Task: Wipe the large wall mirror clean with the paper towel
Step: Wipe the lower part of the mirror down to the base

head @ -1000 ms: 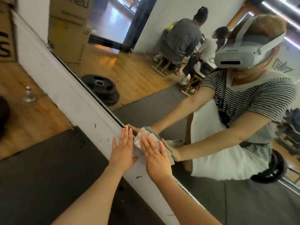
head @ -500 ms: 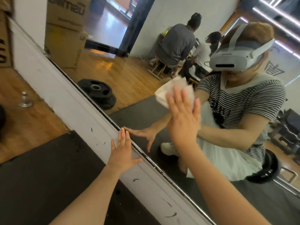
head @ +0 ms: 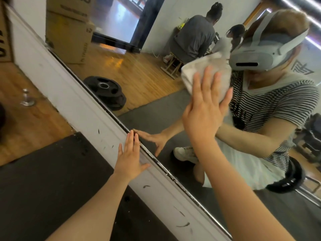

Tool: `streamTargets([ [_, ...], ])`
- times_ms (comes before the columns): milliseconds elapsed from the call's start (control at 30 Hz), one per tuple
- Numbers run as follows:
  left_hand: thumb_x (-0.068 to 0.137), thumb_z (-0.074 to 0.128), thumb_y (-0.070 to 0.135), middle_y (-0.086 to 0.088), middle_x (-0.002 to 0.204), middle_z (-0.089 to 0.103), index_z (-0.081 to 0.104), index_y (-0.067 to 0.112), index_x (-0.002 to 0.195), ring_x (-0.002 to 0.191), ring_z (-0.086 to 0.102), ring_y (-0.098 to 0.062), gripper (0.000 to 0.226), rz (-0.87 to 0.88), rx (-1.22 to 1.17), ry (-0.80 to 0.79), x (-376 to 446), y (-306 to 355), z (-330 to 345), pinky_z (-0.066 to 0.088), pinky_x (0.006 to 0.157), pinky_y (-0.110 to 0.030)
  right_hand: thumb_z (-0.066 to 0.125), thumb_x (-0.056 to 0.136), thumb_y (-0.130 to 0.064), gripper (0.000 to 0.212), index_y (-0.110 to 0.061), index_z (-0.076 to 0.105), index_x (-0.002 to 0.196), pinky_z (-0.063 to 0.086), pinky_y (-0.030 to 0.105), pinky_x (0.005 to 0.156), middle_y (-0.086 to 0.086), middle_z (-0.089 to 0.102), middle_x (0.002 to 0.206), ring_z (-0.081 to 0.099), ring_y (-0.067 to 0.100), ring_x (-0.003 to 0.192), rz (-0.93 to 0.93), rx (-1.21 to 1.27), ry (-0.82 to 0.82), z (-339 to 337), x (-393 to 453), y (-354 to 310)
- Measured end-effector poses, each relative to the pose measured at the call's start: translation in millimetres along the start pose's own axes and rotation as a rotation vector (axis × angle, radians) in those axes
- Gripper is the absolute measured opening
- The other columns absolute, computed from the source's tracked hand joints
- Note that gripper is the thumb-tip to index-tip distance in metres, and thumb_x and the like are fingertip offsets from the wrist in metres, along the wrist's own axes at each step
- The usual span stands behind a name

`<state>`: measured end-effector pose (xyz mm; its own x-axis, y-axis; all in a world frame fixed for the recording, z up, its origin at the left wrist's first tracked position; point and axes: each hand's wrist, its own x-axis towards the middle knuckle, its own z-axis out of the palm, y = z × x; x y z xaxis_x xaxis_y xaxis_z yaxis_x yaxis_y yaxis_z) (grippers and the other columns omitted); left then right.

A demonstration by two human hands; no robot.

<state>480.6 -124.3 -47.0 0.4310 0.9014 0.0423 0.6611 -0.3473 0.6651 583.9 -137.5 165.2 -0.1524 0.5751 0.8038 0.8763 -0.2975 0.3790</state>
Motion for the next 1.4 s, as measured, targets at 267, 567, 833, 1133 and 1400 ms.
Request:
streamTargets([
  [267, 0.079, 0.058, 0.069, -0.005, 0.154, -0.032, -0.024, 0.011, 0.148, 0.143, -0.027, -0.017, 0.121, -0.147, -0.173, 0.110, 1.4, -9.0, 11.0, -0.010, 0.116, -0.038, 0.031, 0.092, -0.024, 0.067, -0.015, -0.001, 0.150, -0.032, 0.043, 0.106, 0.006, -0.017, 0.156, -0.021, 0.021, 0.142, -0.372, -0.001, -0.635, 35.4, -105.8, -55.9],
  [567, 0.095, 0.054, 0.041, -0.010, 0.159, -0.023, -0.018, 0.009, 0.152, 0.147, -0.019, -0.021, 0.097, -0.176, -0.098, 0.056, 5.6, -13.2, 3.3, 0.001, 0.120, -0.044, 0.035, 0.102, -0.031, 0.075, -0.013, -0.028, 0.139, -0.042, 0.046, 0.095, 0.006, -0.047, 0.137, -0.049, 0.021, 0.123, -0.358, 0.074, -0.978, 38.6, -131.9, -79.5],
  [833, 0.092, 0.058, 0.045, -0.006, 0.160, -0.021, -0.014, 0.013, 0.153, 0.147, -0.020, -0.021, 0.100, -0.227, -0.045, 0.108, 15.6, -16.5, -19.2, 0.001, 0.119, -0.047, 0.032, 0.103, -0.026, 0.070, -0.009, -0.025, 0.139, -0.038, 0.046, 0.097, 0.009, -0.040, 0.143, -0.042, 0.024, 0.130, -0.323, 0.158, -0.949, 40.4, -136.4, -81.6],
  [1133, 0.093, 0.058, 0.036, -0.007, 0.161, -0.019, -0.015, 0.009, 0.152, 0.148, -0.015, -0.023, 0.098, -0.222, 0.373, -0.130, 24.8, -12.9, -42.6, 0.004, 0.119, -0.049, 0.027, 0.104, -0.029, 0.075, -0.005, -0.040, 0.128, -0.027, 0.043, 0.103, 0.014, -0.048, 0.132, -0.038, 0.026, 0.130, -0.286, 0.259, -0.968, 47.8, -144.0, -82.6],
  [1400, 0.091, 0.056, 0.046, -0.006, 0.162, -0.014, -0.009, 0.011, 0.155, 0.150, -0.006, -0.022, 0.097, -0.229, 0.595, -0.353, 28.9, 3.1, -76.4, 0.004, 0.119, -0.048, 0.034, 0.104, -0.024, 0.072, -0.001, -0.016, 0.149, -0.028, 0.042, 0.099, 0.012, -0.024, 0.158, -0.023, 0.024, 0.145, -0.348, 0.262, -0.964, 48.2, -136.2, -79.4],
])
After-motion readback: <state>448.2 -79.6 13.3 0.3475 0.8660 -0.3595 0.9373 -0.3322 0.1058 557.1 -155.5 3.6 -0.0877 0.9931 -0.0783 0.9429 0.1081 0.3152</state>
